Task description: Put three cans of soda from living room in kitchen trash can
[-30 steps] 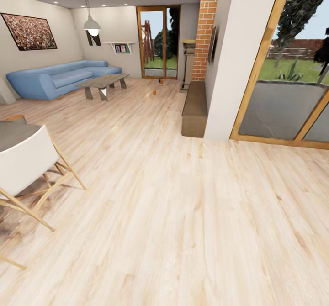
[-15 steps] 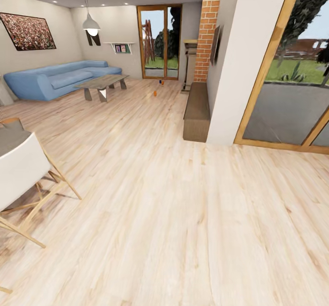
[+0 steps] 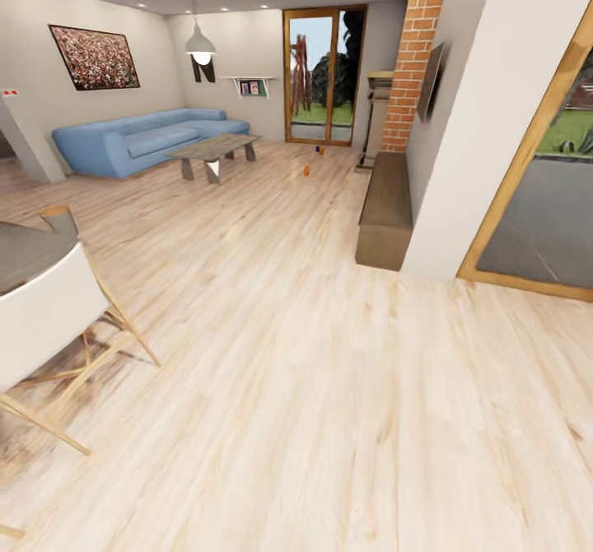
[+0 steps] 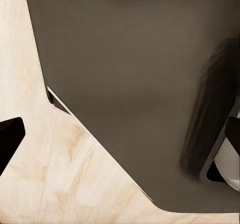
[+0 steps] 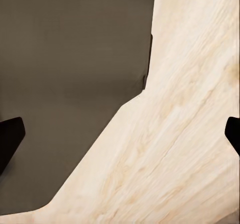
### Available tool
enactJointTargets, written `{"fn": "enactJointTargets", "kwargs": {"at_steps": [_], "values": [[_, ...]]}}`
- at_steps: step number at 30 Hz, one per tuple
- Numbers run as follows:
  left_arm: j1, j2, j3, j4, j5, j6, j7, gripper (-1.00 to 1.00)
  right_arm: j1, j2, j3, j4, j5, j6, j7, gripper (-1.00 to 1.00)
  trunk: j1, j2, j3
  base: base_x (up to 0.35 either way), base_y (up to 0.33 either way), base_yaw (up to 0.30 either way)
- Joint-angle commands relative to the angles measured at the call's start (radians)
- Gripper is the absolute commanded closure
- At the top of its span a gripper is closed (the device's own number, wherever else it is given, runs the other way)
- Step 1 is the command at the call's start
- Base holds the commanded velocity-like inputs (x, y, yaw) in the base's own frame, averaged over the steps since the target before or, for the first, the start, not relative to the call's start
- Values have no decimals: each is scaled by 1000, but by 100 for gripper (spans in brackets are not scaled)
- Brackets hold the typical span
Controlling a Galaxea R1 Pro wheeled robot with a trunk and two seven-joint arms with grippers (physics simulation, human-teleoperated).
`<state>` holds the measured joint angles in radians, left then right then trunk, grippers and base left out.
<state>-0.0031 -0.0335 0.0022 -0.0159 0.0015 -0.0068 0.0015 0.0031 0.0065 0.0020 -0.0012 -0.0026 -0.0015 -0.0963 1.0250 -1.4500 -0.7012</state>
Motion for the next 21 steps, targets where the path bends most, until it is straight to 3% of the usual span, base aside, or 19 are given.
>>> {"fn": "enactJointTargets", "kwargs": {"at_steps": [1,21], "values": [[0,0,0,0,0,0,0,-100,0,0,-1,0,0,0,0,-100,0,0,0,344,-127,161],[0,0,-1,-1,-1,0,0,-100,0,0,-4,0,0,0,1,-100,0,0,-1,335,-167,24]]}}
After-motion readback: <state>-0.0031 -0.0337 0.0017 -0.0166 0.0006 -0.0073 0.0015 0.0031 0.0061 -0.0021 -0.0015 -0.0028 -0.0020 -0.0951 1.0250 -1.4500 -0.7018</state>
